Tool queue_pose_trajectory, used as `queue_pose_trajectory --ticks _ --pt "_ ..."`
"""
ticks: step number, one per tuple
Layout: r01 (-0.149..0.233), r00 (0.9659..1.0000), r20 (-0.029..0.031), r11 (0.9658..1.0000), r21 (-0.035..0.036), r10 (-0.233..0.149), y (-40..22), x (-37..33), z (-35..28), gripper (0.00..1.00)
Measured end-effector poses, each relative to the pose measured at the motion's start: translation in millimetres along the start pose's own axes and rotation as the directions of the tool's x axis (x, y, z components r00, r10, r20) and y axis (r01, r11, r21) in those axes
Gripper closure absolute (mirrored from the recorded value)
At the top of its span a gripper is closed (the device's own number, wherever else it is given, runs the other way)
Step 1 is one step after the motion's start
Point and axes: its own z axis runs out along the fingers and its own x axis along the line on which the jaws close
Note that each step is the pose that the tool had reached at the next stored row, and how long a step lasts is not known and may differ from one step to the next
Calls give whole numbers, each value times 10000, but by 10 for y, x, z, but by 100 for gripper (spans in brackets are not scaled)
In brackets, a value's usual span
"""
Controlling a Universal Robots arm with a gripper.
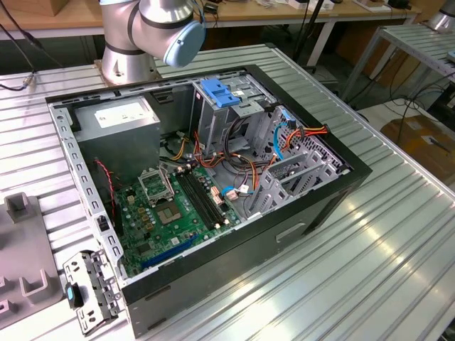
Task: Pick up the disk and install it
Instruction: 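Pick up the disk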
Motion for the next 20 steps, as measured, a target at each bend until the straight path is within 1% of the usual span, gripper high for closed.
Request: queue_pose_trajectory --ticks 4,12,17,20 --pt "0 10000 -1 10000 -3 0 -1 0 -16 63" --pt "0 10000 0 10000 -5 0 -1 0 -25 63" --pt "13 10000 0 10000 -4 -13 0 -1 -93 63" --pt "148 9999 -6 9999 -6 -148 0 -1 -112 63"
